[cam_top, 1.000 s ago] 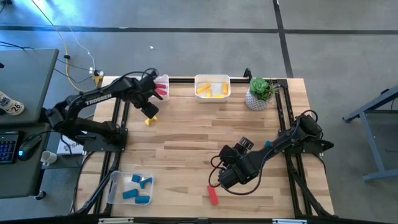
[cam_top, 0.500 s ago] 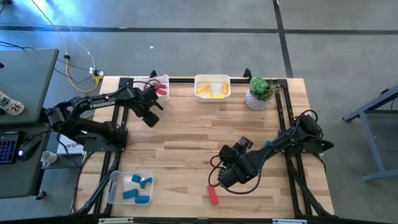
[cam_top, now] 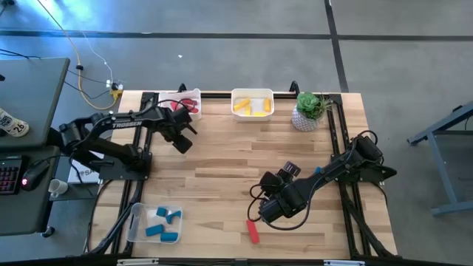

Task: Sort & place blocks by color
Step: Put the yellow block into the right white bin

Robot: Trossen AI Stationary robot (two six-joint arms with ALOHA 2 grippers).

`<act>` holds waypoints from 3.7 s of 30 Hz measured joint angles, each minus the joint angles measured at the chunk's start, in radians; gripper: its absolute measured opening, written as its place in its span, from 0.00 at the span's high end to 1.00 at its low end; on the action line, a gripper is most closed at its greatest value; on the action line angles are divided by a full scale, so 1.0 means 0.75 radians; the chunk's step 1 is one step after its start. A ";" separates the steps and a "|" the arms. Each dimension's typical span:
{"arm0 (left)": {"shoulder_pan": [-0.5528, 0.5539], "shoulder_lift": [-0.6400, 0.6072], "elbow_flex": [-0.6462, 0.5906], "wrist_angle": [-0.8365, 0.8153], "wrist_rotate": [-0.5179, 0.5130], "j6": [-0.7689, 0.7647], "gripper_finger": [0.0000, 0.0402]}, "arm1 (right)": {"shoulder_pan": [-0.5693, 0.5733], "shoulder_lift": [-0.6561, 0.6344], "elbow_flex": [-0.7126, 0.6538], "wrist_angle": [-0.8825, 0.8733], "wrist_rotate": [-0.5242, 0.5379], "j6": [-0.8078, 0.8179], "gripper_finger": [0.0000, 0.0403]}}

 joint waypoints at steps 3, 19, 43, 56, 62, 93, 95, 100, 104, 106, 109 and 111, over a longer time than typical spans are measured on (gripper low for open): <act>-0.002 0.046 0.000 -0.007 -0.001 0.000 0.66 | 0.000 0.000 0.000 0.000 0.000 -0.006 0.51; -0.006 0.178 0.000 0.031 -0.005 -0.002 0.82 | -0.001 0.000 -0.001 0.001 0.020 -0.031 0.51; -0.171 0.076 0.036 0.081 0.490 0.074 0.98 | -0.001 0.000 -0.001 0.278 0.048 -0.602 0.51; -0.436 0.070 0.202 0.380 0.787 0.049 0.97 | -0.001 0.000 -0.001 0.699 0.045 -1.240 0.51; -0.558 0.070 0.273 0.410 0.799 0.047 0.97 | -0.001 0.000 -0.001 0.838 0.044 -1.445 0.51; -1.066 0.070 0.295 0.937 0.688 -0.141 0.97 | -0.088 0.000 -0.001 1.425 -0.324 -2.050 0.51; -1.075 0.070 0.295 0.943 0.675 -0.153 0.97 | -0.098 -0.001 -0.001 1.425 -0.333 -2.050 0.51; -1.099 0.070 0.295 0.942 0.633 -0.164 0.97 | -0.111 -0.001 -0.001 1.443 -0.376 -2.075 0.51; -1.108 0.070 0.295 0.942 0.619 -0.173 0.97 | -0.114 0.000 -0.001 1.488 -0.391 -2.127 0.51; -1.112 0.070 0.295 0.941 0.616 -0.175 0.97 | -0.114 0.000 -0.001 1.494 -0.391 -2.129 0.51; -1.114 0.070 0.295 0.941 0.616 -0.177 0.97 | -0.125 0.000 -0.001 1.492 -0.414 -2.129 0.51; -1.114 0.070 0.295 0.946 0.616 -0.179 0.97 | -0.137 0.000 -0.001 1.492 -0.467 -2.123 0.51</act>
